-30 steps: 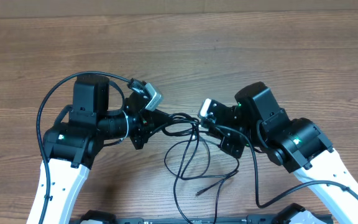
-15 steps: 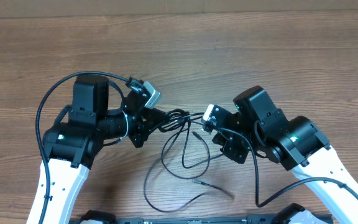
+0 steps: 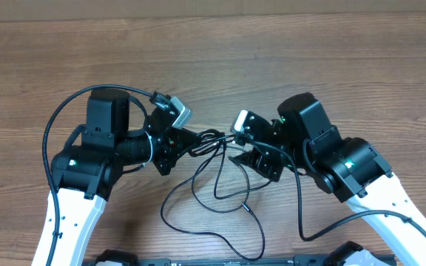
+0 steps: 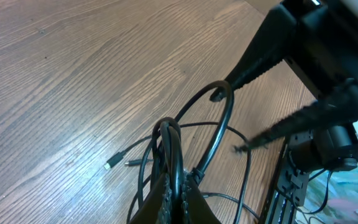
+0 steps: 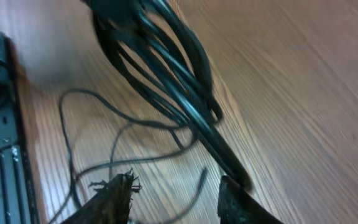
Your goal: Untangle cables
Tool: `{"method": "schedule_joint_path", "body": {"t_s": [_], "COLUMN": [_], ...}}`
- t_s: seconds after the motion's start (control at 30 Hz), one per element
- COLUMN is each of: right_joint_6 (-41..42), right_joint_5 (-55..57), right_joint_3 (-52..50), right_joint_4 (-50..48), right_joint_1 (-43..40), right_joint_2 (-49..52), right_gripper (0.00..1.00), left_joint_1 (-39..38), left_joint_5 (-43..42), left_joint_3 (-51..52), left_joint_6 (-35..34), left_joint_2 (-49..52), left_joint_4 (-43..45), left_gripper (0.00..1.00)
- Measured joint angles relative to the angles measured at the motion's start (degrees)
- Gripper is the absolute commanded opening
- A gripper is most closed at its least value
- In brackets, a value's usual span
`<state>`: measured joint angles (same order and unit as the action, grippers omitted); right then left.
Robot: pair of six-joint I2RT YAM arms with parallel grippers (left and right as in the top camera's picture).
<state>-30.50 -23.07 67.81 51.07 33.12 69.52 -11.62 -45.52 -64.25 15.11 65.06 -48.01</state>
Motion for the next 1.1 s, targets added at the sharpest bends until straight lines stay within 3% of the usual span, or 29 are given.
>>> {"method": "schedule_joint_path", "body": {"t_s": [0.53,0.87,0.97,1.1], "right_joint_6": [-5.5,-5.7,-5.6,-5.8], "right_joint_5": [-10.7,-11.2,-10.6,-6.8], "right_joint_3": [0.0,-0.1,-0.1,-0.1], "right_joint_4": [-5.5,-11.1,-15.8,-19.5], "right_joint_1": [0.0,0.0,0.0,0.0], "right_joint_2": [0.7,4.6,5.4,5.5], "right_gripper": [0.44,0.52,0.62,0.66], "left_joint_1": [0.0,0.0,0.0,0.0], "left_joint_5": [0.2,0.2,0.2,0.2], "left_joint_3": [0.0,0.0,0.0,0.0], "left_joint_6": [0.0,0.0,-0.1,-0.2], "left_joint_2": [0.0,0.0,0.0,0.0], "left_joint_4": [0.4,0.4,0.1,0.0], "left_gripper": [0.04,0.04,0.04,0.04]}}
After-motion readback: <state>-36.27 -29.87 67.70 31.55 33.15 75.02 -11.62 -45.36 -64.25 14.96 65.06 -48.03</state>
